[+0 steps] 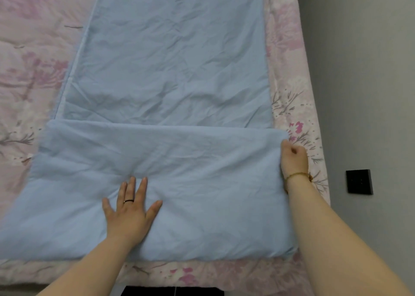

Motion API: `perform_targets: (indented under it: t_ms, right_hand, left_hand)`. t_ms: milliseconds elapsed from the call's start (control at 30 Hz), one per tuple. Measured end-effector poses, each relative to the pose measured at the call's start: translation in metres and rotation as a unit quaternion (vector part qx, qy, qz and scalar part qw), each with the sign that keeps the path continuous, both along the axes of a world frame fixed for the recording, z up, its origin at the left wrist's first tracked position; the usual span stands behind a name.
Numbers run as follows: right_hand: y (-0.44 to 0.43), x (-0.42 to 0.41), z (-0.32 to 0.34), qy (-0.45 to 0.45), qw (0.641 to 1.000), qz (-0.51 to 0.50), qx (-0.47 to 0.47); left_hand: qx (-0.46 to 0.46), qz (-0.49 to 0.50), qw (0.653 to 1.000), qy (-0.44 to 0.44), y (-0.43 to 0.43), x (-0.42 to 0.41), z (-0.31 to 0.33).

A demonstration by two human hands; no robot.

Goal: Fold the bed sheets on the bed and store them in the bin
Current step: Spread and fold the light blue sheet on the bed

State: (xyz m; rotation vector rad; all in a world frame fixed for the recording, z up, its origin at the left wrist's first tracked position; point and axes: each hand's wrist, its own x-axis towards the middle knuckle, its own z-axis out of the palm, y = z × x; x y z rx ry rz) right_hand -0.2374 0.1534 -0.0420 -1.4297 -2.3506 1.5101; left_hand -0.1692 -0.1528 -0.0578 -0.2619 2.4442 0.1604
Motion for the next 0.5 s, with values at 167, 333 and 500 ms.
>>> perform_targets:
  t_ms: [167,333,500]
  right_hand:
    - [-0.003,0.084,0.006,-0.102,0.982,0.160,0.014]
    - [0.001,0.101,0.010,-0.110,0.983,0.125,0.073]
    - [-0.020,0.154,0.012,-0.078,0.995,0.048,-0.025]
  left_hand:
    - [0.014,-0.008,1.000,0.005,-0.002,0.000,0.003]
    - [-0.001,-0.032,0.999,0.022,-0.026,0.002,0.008]
    - [-0.009,0.017,1.000,0.025,-0.039,0.030,0.015]
